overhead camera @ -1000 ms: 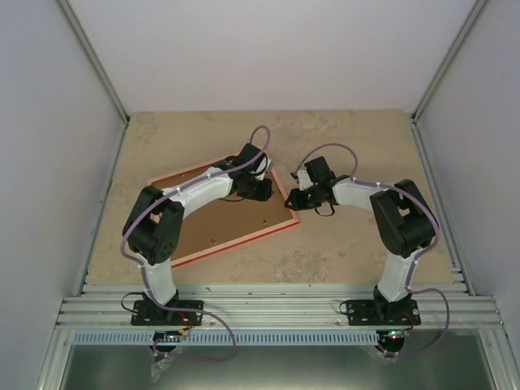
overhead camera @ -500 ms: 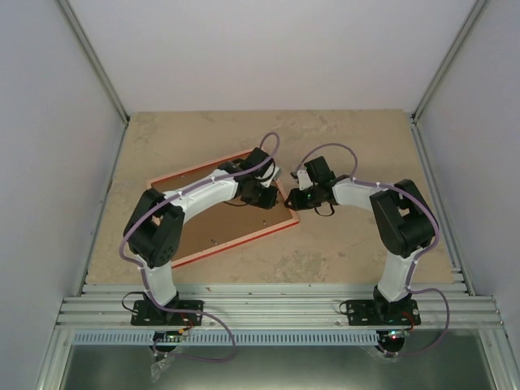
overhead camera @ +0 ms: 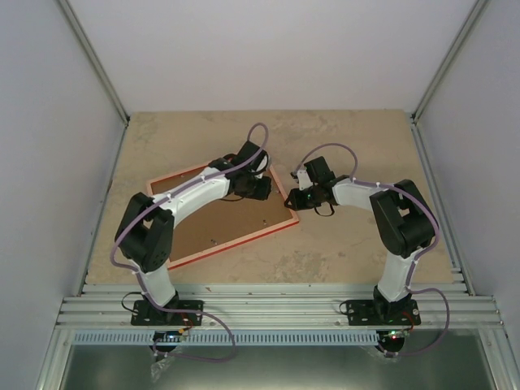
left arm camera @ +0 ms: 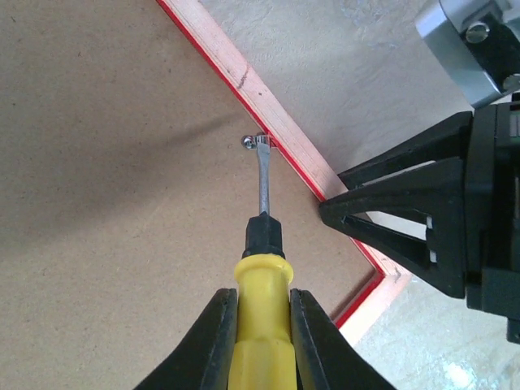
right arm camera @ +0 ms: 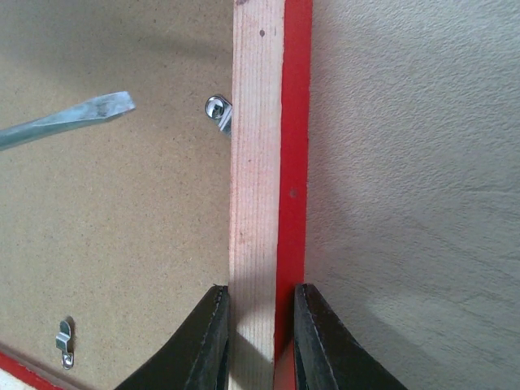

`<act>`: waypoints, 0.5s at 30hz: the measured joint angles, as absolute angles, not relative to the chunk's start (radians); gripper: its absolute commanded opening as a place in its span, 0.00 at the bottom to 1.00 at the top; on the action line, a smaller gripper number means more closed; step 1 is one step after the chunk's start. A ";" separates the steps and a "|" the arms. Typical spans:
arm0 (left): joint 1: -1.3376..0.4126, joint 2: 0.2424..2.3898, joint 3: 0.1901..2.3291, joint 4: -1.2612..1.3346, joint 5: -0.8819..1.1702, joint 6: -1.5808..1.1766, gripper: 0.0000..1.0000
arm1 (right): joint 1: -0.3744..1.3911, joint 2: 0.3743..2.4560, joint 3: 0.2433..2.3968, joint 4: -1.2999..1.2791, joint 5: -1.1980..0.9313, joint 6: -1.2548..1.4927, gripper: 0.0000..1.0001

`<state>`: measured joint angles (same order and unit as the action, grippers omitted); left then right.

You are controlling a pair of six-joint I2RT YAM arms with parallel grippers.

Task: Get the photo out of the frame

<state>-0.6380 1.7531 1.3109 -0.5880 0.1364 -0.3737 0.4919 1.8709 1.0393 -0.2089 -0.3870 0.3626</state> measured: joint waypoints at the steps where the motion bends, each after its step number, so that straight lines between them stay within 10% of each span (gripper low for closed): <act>1: -0.638 1.758 1.314 -0.588 0.134 -0.375 0.00 | 0.492 1.871 1.039 -0.209 -0.387 0.363 0.10; 15: -0.638 1.827 1.339 -0.568 0.107 -0.388 0.00 | 0.493 1.871 1.039 -0.209 -0.385 0.359 0.10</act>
